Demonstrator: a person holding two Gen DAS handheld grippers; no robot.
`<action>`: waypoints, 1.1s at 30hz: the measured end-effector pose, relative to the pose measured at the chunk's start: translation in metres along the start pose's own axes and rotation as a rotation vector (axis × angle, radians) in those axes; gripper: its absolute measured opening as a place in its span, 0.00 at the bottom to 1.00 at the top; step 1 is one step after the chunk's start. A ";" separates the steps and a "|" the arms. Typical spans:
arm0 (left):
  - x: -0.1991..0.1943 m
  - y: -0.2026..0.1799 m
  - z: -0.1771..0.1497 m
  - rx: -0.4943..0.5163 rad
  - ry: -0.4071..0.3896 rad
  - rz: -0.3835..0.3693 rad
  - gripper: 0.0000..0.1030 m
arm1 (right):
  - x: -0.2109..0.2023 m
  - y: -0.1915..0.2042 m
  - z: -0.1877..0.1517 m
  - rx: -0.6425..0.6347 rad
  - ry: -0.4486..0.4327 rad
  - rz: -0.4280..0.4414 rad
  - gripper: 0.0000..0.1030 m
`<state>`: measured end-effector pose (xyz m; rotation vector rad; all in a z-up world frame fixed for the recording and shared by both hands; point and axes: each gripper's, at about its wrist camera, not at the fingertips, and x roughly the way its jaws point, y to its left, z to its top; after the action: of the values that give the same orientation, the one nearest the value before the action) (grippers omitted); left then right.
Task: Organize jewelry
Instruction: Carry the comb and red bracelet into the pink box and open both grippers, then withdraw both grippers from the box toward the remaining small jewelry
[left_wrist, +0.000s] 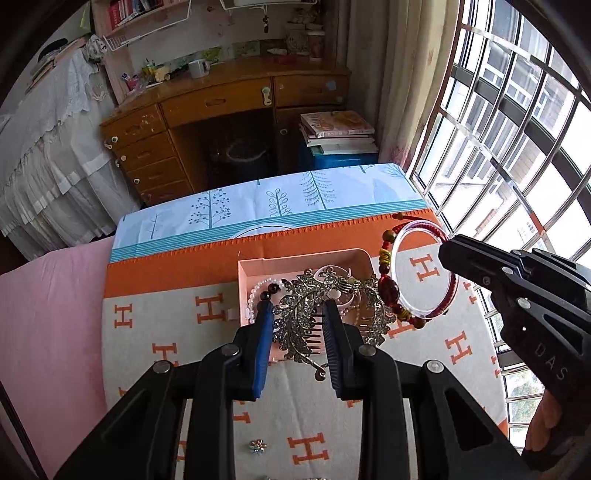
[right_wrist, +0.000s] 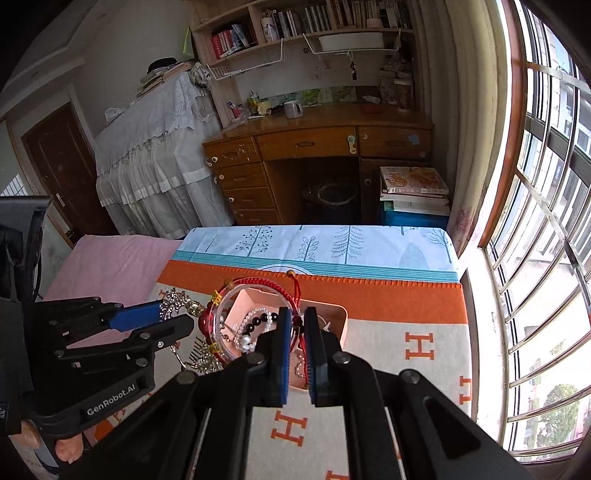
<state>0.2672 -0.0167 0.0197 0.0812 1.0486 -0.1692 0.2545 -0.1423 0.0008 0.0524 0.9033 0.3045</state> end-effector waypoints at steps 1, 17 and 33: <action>0.016 -0.001 -0.002 -0.001 0.012 -0.001 0.24 | 0.010 -0.001 -0.003 0.006 0.014 -0.004 0.07; 0.160 0.010 -0.020 0.012 0.209 0.005 0.25 | 0.157 -0.016 -0.044 0.033 0.304 -0.007 0.07; 0.102 0.018 -0.049 0.033 0.013 -0.022 0.70 | 0.126 -0.013 -0.068 0.071 0.271 0.014 0.08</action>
<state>0.2785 -0.0018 -0.0933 0.1010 1.0605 -0.2060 0.2774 -0.1248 -0.1401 0.0850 1.1831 0.2970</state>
